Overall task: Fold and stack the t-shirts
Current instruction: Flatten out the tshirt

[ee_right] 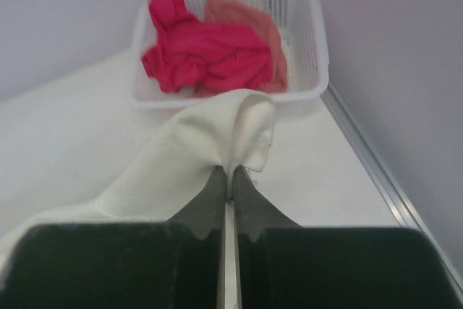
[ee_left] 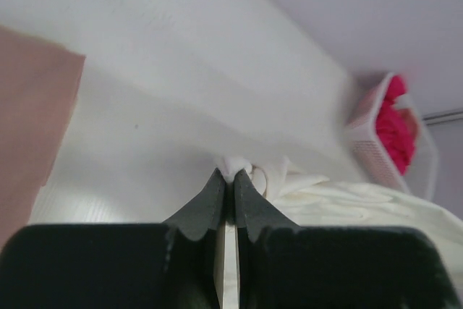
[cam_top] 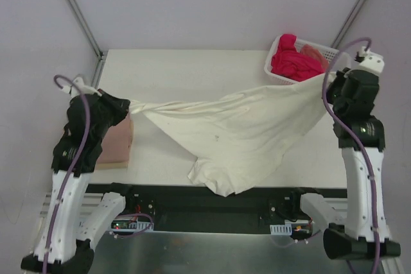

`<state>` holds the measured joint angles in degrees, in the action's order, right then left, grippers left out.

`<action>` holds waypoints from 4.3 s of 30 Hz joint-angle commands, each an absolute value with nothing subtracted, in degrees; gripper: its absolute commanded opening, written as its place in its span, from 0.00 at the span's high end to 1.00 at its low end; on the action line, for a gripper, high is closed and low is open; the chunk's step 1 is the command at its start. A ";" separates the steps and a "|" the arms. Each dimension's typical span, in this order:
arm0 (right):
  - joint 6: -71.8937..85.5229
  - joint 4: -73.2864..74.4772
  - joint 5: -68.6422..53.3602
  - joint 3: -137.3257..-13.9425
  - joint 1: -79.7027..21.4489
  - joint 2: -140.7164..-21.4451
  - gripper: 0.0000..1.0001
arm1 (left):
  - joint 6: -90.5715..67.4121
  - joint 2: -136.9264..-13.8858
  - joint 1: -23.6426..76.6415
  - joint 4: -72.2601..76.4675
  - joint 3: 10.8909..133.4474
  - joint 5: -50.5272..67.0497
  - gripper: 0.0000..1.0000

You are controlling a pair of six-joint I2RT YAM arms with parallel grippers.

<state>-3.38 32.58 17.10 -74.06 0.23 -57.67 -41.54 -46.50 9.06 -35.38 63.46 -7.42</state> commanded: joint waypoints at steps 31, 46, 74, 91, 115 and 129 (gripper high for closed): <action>-11.52 31.87 22.15 -95.17 0.88 -83.19 0.51 | -44.74 -56.85 9.14 -38.23 59.24 -12.22 0.01; 11.92 42.98 11.61 -62.56 -8.51 -58.03 0.03 | -42.10 -56.69 9.23 -34.20 52.92 -5.81 0.01; 21.10 36.47 15.64 -54.04 -28.23 -91.81 0.03 | -45.35 -51.24 11.07 -24.88 36.56 -1.14 0.01; 3.00 42.64 14.33 -88.44 -17.57 -111.84 0.03 | -44.65 -57.83 11.69 -22.94 37.44 -2.64 0.01; 15.55 41.12 18.35 -50.10 -49.74 -64.16 0.03 | -43.06 -90.08 10.90 -13.80 49.92 -8.45 0.62; 17.75 46.23 24.96 -53.35 -53.52 -67.67 0.03 | -43.60 -89.13 10.81 -13.10 44.04 -7.73 1.00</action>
<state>15.70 43.83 21.41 -50.19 -52.66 -66.89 -43.97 -90.08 11.49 -11.49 47.07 -7.62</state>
